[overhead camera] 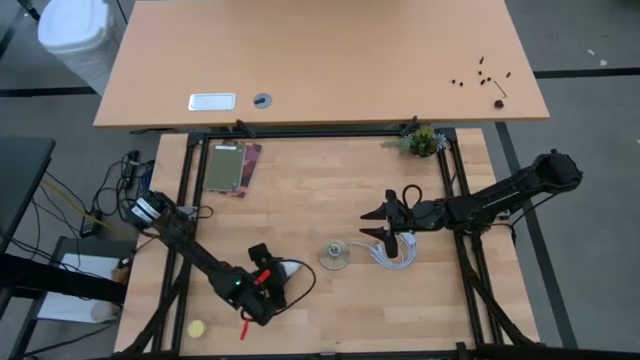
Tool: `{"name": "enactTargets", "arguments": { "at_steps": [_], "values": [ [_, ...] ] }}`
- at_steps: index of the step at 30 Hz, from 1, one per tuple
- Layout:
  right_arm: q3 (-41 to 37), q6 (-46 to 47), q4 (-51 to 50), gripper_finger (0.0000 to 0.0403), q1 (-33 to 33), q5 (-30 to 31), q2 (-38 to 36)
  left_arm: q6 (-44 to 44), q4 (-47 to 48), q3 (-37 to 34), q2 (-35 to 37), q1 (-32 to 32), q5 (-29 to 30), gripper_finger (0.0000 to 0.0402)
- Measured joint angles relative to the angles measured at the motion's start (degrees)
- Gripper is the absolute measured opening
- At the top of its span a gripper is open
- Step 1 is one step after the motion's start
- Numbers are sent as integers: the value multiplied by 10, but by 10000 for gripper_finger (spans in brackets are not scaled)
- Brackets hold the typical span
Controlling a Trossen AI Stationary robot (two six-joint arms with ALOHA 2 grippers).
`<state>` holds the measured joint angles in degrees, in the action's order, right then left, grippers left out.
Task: Screw lightbulb
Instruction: Insert the white lightbulb into the desk lamp
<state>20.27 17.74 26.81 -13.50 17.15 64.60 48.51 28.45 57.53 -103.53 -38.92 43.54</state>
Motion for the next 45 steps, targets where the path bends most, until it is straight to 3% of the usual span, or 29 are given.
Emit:
{"name": "enactTargets", "arguments": {
  "at_steps": [4,12,20,27,35,45],
  "values": [
    [0,13,7,202,-30,34,30,-42,46,52,0,23,-13,281],
    [0,49,86,202,-74,58,168,-135,87,137,0,60,-46,281],
    [0,69,259,202,-83,59,310,-204,126,187,0,88,-79,281],
    [1,82,395,202,-83,57,406,-243,129,190,0,105,-99,281],
    [78,37,398,202,-72,58,482,-256,210,233,3,112,-98,281],
    [183,-52,391,202,-7,57,539,-243,299,271,3,112,-103,281]
  ]
}}
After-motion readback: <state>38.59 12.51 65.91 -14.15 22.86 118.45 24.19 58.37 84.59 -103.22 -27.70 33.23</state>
